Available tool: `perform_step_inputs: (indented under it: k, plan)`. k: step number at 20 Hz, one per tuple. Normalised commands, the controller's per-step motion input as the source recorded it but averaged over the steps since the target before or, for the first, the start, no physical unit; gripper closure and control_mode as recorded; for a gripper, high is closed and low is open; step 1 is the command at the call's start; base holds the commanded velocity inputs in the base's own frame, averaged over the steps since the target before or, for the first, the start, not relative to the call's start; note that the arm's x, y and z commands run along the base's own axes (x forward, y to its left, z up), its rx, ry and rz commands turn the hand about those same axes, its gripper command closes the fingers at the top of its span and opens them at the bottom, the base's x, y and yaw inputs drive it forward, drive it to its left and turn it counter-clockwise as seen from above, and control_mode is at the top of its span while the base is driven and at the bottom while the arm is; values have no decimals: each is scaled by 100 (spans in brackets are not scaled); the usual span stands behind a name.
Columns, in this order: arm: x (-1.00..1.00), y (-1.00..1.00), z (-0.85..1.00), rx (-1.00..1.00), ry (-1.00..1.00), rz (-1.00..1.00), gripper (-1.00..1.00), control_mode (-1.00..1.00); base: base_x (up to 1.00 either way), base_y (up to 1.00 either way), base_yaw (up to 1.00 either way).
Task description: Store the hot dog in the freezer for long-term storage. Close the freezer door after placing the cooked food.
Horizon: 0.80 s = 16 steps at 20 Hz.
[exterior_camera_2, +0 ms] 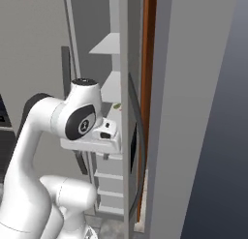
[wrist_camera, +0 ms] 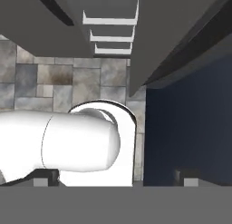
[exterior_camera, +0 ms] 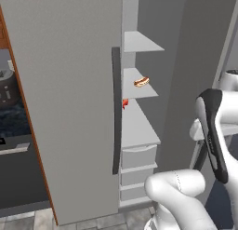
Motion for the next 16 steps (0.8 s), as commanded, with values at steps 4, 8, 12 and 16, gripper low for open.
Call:
perform_step_inputs:
  k: [4, 8, 12, 16]
  plan:
    - [0, -83, 0, 14, -5, 10, -100, -100, 0, 0, 0]
    - [12, -64, 0, 17, 0, 8, -100, -100, 0, 0, 0]
    - [37, -50, 0, 17, -6, 3, -100, -100, 0, 0, 0]
    - [41, -44, 0, 21, -18, 5, -100, -100, 0, 0, 0]
